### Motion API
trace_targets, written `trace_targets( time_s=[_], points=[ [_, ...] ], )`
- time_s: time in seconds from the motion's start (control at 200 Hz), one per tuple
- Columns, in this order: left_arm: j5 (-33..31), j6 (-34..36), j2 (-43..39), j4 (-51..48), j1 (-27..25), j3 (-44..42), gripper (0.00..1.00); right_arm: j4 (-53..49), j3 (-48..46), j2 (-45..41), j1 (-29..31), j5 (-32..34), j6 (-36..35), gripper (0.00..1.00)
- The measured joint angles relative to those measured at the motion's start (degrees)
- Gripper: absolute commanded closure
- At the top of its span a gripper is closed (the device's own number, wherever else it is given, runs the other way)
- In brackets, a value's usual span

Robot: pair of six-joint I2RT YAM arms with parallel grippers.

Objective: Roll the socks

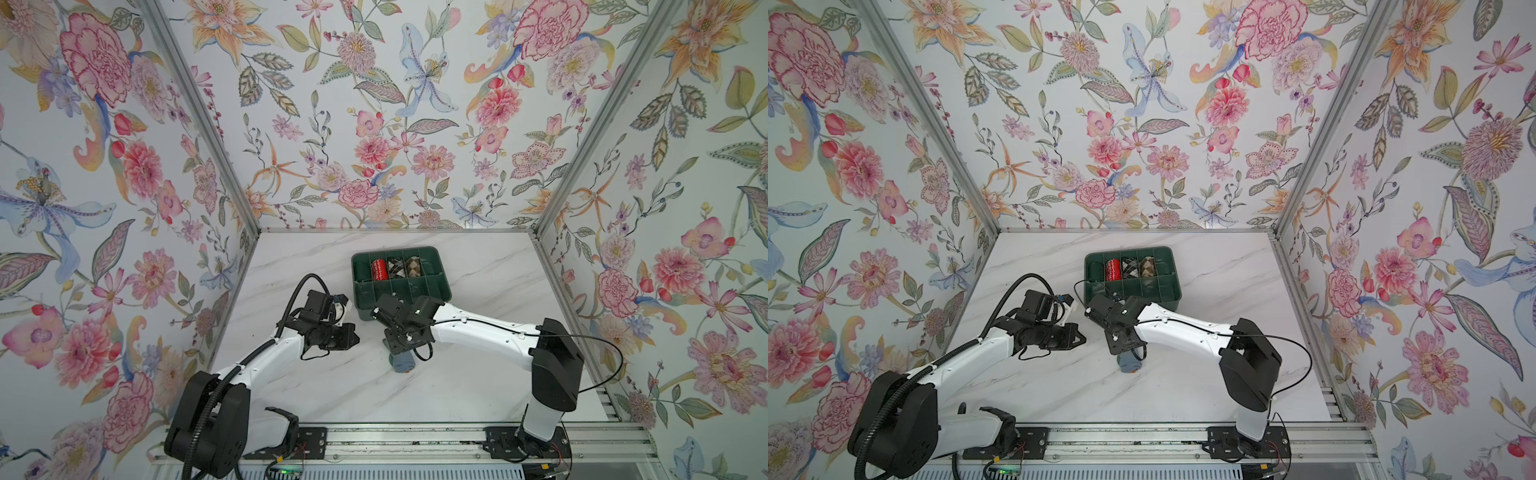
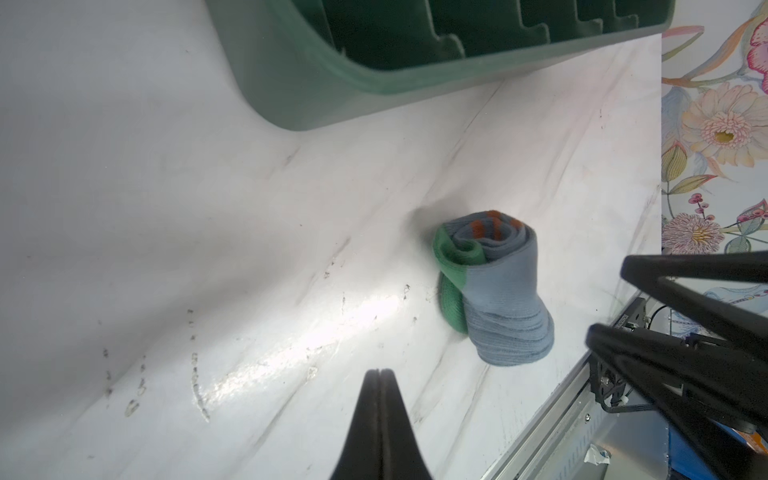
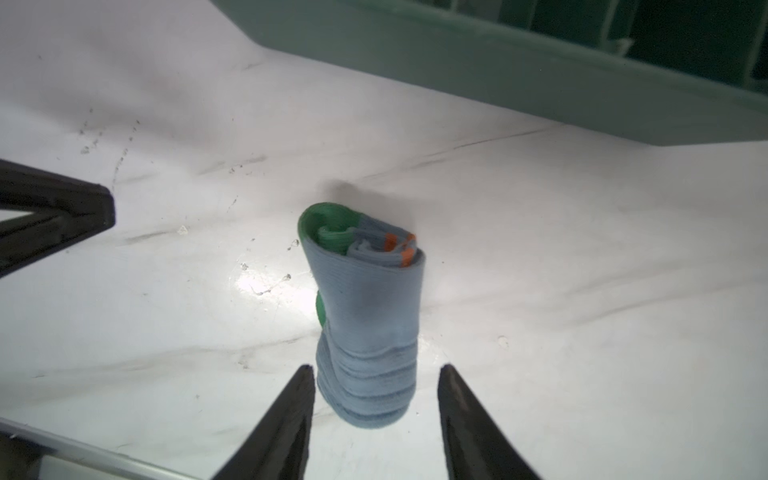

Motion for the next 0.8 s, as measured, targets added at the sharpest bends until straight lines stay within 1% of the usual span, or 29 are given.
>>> trace_targets(
  time_s=[0.085,0.17,0.25,0.33,0.495,0.636,0.801],
  points=[
    [-1.1,-0.1,-1.0,-0.7,-3.7,2.2,1.00,2.0,-4.9,-5.0,-4.2,-1.6,0.4,0.51],
    [-2.5,-0.7,-1.1,-0.5,-8.7,4.7,1.00,4.5,-10.8,-8.6,-8.3,-3.5,1.1,0.52],
    [-3.7,-1.7,-1.1,0.2,-12.9,6.4,1.00,6.9,-16.2,-10.9,-10.5,-6.0,1.6,0.52],
    [-4.2,-2.9,-0.5,1.5,-15.9,7.4,1.00,9.5,-20.9,-13.0,-12.0,-8.9,2.4,0.52],
    [-5.3,-4.2,3.7,2.8,-19.6,8.9,1.00,14.2,-27.0,-17.0,-14.4,-13.4,4.2,0.52],
    [-5.7,-4.3,7.3,2.8,-21.5,10.1,1.00,16.8,-28.5,-18.4,-15.0,-15.3,4.9,0.52],
    [-6.4,-4.3,9.6,2.8,-22.3,10.6,1.00,18.6,-29.2,-18.6,-15.1,-17.0,5.2,0.52]
  ],
)
